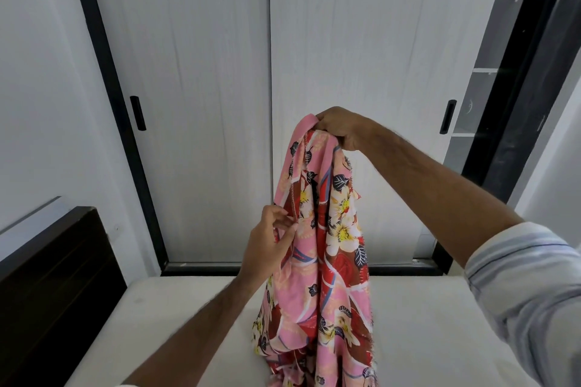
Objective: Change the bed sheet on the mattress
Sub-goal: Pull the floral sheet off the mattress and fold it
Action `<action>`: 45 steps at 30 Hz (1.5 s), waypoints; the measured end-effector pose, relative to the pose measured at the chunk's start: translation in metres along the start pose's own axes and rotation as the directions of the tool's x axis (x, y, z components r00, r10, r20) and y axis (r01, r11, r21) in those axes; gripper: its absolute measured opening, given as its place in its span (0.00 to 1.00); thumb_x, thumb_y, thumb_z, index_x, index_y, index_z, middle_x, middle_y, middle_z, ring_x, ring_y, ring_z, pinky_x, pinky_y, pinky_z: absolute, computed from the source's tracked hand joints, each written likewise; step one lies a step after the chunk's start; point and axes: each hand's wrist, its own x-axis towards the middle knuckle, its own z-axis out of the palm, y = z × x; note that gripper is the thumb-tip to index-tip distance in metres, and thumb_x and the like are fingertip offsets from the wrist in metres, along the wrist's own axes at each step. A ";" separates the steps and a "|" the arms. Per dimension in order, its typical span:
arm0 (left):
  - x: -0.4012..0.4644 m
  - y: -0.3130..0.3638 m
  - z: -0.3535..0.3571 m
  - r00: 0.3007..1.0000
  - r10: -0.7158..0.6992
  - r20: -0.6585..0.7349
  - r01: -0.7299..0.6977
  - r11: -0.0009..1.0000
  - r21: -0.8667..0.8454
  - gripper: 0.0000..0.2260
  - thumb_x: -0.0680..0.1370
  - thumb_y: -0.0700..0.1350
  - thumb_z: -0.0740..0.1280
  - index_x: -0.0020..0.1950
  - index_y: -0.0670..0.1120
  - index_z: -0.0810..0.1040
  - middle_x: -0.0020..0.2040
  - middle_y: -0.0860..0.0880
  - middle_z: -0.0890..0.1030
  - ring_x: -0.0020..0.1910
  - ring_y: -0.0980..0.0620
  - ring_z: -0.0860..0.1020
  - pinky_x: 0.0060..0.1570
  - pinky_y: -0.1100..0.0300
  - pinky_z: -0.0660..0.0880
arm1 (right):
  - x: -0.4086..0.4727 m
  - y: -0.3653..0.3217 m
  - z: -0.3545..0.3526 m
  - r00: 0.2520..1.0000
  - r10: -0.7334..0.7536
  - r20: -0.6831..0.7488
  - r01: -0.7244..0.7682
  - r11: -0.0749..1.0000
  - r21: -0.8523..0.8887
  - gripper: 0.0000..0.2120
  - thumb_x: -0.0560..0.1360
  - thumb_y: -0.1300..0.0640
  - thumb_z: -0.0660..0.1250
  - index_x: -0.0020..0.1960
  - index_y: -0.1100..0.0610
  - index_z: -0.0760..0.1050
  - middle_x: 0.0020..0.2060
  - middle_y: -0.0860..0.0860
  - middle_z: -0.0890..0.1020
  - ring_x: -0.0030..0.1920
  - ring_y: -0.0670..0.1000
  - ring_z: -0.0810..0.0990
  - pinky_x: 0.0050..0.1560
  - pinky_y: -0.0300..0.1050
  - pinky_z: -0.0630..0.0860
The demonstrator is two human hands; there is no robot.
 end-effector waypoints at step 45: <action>0.021 -0.009 -0.001 0.897 0.435 0.079 -0.305 0.479 0.823 0.17 0.81 0.60 0.58 0.55 0.49 0.78 0.47 0.48 0.79 0.40 0.48 0.77 0.41 0.53 0.69 | -0.006 0.002 0.002 0.998 -0.010 0.056 0.007 0.998 0.057 0.12 0.81 0.66 0.61 0.61 0.66 0.79 0.56 0.65 0.82 0.48 0.60 0.80 0.62 0.61 0.78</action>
